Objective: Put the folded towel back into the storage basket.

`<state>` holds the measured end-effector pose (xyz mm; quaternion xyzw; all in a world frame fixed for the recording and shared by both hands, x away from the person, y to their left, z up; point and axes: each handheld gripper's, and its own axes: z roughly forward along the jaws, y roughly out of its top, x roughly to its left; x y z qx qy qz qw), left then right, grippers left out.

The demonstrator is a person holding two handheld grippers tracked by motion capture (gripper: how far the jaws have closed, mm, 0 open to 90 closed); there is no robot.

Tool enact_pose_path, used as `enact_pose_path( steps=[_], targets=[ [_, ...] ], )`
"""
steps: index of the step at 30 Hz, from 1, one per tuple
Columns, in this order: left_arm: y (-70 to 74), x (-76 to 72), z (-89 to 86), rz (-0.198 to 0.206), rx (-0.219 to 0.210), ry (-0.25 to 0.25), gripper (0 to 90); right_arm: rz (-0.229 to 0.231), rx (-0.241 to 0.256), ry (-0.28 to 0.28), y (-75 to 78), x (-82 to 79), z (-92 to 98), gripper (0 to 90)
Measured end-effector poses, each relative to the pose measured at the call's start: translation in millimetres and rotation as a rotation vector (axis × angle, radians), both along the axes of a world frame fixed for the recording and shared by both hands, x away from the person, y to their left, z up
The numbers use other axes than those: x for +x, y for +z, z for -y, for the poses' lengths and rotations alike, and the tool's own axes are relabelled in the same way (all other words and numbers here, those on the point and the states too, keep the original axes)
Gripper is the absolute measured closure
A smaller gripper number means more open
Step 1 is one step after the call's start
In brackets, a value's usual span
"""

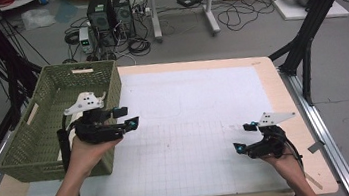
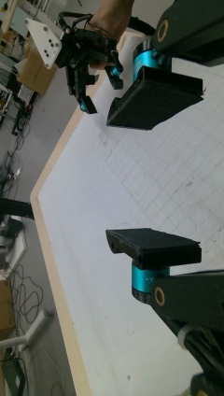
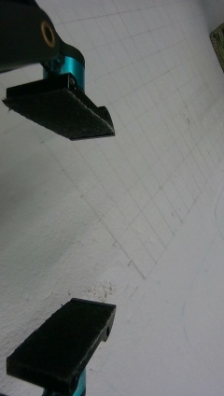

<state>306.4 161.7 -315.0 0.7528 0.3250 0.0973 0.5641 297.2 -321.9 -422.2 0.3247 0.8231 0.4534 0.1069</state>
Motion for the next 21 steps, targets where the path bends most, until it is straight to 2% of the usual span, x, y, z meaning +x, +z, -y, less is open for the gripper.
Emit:
enact_pose_path(
  steps=[11, 16, 21],
  targets=[
    [-11.0, -3.7, 21.1, 0.003, 0.013, -0.023, 37.5, 0.002, 0.004, -0.001, 1.1, -0.6, -0.2, 12.2],
    [-17.7, -6.0, 32.3, 0.011, 0.029, -0.033, 36.8, 0.009, 0.004, -0.003, 1.6, -0.9, 0.1, 12.2],
    [-27.4, -8.6, 43.1, 0.012, 0.053, -0.022, 34.8, 0.013, 0.004, -0.001, 1.6, -1.0, -0.5, 12.2]
  ],
)
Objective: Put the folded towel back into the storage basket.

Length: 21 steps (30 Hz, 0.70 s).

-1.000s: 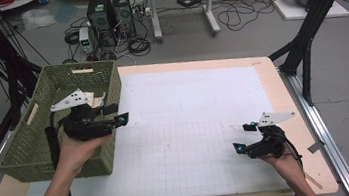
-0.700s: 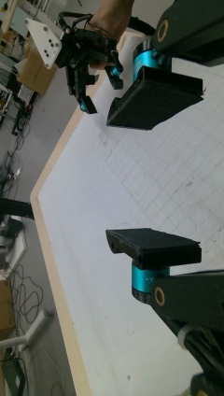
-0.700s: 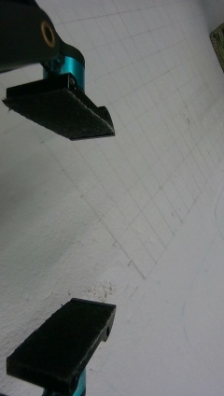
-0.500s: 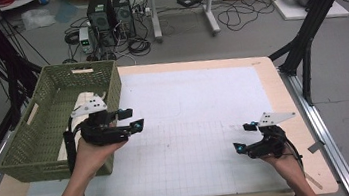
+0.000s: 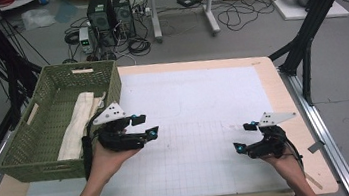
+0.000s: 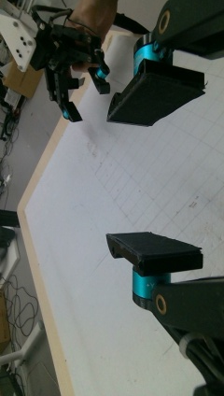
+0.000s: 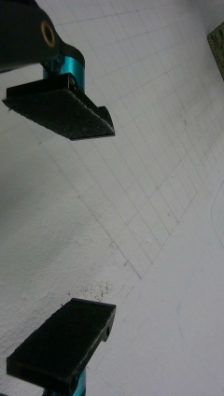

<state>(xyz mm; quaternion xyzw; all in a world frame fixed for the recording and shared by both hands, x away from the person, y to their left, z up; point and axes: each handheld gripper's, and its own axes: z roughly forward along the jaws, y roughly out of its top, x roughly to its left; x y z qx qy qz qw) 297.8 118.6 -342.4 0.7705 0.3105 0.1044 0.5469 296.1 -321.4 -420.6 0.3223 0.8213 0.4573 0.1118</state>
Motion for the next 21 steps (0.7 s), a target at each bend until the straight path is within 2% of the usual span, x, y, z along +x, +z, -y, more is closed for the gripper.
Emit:
enact_pose_path(
  steps=[8, 21],
  targets=[
    [-17.6, -7.4, 9.9, 0.020, 0.042, 0.044, 33.2, 0.007, 0.007, -0.005, 1.3, -1.5, 1.2, 12.2],
    [-52.1, -15.3, 15.2, 0.005, 0.082, 0.049, 31.6, 0.009, 0.006, 0.005, 1.9, -3.3, -1.5, 12.2]
  ],
)
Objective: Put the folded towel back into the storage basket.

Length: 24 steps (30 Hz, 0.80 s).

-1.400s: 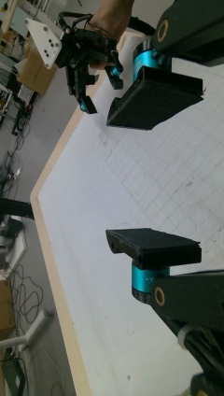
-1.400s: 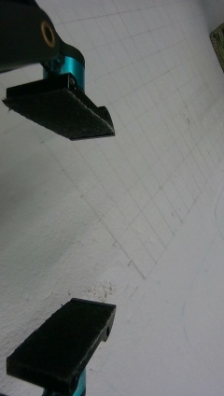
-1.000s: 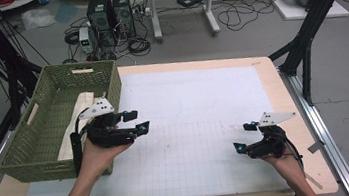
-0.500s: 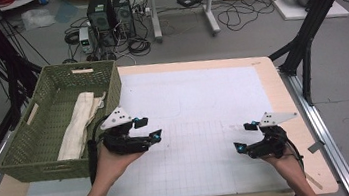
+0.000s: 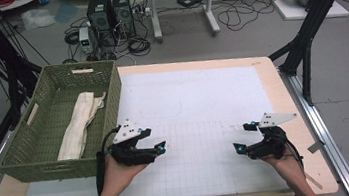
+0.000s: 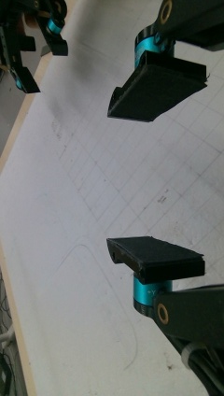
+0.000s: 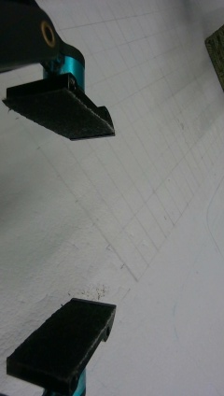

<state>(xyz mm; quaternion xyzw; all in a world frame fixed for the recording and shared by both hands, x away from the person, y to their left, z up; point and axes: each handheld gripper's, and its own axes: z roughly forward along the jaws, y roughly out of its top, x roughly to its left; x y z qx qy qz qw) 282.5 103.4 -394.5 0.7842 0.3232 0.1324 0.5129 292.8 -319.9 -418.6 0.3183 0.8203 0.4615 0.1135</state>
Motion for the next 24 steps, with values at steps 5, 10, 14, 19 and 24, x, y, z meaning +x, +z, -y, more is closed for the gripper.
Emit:
enact_pose_path(
  steps=[5, 10, 14, 19, 24],
  targets=[
    [-8.2, -3.8, 2.5, 0.000, 0.008, 0.004, 31.6, 0.000, 0.000, 0.002, 0.1, -0.7, -0.8, 12.1],
    [-14.4, -5.5, 2.9, 0.010, 0.025, 0.020, 31.6, 0.000, 0.003, 0.003, 0.2, -1.9, -1.2, 12.1],
    [-19.9, -6.3, 3.1, 0.011, 0.036, 0.025, 31.5, 0.000, 0.001, 0.007, -0.6, -2.4, -2.1, 12.1],
    [-26.4, -7.0, 1.9, 0.000, 0.048, 0.027, 31.4, -0.005, -0.012, 0.025, -2.3, -3.1, -6.3, 12.1],
    [-31.7, -6.6, 1.1, -0.014, 0.058, 0.026, 31.5, -0.009, -0.016, 0.040, -4.6, -2.7, -9.0, 12.1]
  ],
)
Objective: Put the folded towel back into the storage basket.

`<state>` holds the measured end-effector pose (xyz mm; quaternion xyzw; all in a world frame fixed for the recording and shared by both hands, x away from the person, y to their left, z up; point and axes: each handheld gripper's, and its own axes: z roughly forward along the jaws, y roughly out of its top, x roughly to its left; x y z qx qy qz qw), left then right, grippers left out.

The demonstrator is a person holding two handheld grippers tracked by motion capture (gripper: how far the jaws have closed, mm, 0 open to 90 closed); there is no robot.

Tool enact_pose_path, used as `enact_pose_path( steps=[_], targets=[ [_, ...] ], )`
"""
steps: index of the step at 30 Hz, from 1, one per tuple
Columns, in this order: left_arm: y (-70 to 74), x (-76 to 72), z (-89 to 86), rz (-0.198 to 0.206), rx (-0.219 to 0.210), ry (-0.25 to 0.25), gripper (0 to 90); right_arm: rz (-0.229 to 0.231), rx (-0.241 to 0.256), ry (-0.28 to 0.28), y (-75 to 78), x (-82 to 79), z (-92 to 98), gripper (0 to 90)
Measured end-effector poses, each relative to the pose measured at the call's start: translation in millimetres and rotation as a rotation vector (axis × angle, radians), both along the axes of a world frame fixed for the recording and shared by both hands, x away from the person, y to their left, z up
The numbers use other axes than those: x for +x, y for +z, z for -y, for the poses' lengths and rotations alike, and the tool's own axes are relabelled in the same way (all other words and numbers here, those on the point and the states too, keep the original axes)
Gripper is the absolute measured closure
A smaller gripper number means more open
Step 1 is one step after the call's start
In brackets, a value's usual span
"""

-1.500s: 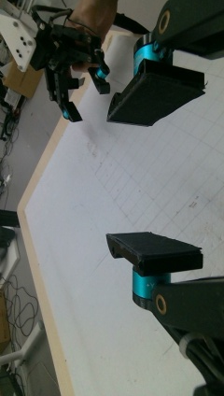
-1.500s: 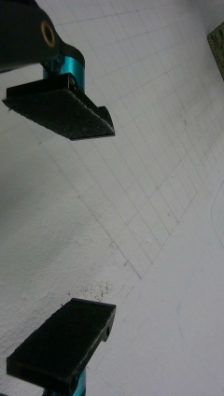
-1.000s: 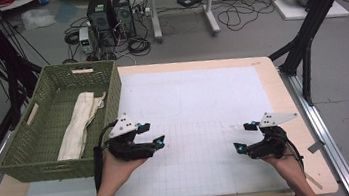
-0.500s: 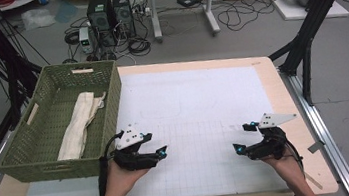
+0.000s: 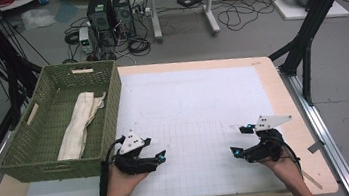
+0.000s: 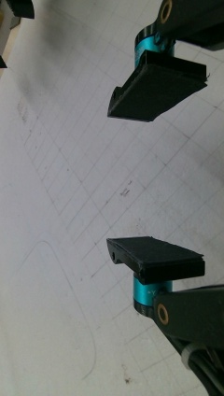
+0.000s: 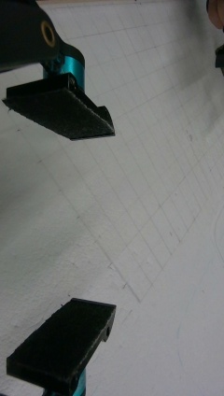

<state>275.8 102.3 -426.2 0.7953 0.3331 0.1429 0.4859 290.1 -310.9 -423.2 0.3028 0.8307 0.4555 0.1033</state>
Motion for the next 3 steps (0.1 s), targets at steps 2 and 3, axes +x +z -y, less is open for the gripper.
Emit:
enact_pose_path(
  steps=[2, 3],
  targets=[
    [-0.9, 0.1, 0.6, 0.000, 0.003, 0.002, 31.4, -0.002, 0.004, 0.001, -0.3, -0.3, -0.3, 12.1],
    [-1.1, 0.1, 1.0, 0.002, 0.002, 0.002, 31.4, 0.001, 0.004, 0.003, -0.2, -0.4, -0.3, 12.1]
  ],
)
